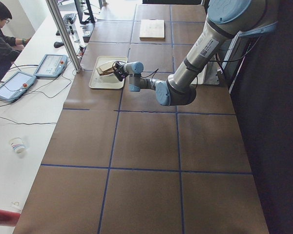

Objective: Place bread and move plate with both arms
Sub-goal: 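Slide the plate with the left gripper onto the bear-printed tray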

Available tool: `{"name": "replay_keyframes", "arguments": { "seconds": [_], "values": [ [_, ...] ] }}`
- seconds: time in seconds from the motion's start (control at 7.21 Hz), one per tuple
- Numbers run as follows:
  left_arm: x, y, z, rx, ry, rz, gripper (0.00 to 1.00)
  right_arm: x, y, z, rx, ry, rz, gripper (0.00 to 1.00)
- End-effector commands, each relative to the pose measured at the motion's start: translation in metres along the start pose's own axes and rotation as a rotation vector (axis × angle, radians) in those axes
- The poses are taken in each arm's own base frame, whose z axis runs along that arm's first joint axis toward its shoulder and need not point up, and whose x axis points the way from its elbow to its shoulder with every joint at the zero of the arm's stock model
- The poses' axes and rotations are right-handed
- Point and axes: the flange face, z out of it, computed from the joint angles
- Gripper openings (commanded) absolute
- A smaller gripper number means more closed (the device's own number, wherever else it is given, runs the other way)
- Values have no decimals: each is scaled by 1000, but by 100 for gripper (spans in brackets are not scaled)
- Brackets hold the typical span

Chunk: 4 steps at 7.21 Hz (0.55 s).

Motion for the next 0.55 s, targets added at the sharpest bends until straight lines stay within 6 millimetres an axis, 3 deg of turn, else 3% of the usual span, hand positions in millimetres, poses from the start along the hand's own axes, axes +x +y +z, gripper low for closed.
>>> {"name": "replay_keyframes", "arguments": {
  "seconds": [0.0, 0.14, 0.42],
  "values": [
    [7, -33, -6, 12, -68, 76, 100, -1, 0, -4, 9, -1, 0, 100],
    [24, -60, -30, -13, -138, 73, 100, 0, 0, -5, 10, -1, 1, 100],
    [45, -108, -103, -41, -246, 227, 100, 2, 1, -6, 12, -1, 4, 100]
  ]
}}
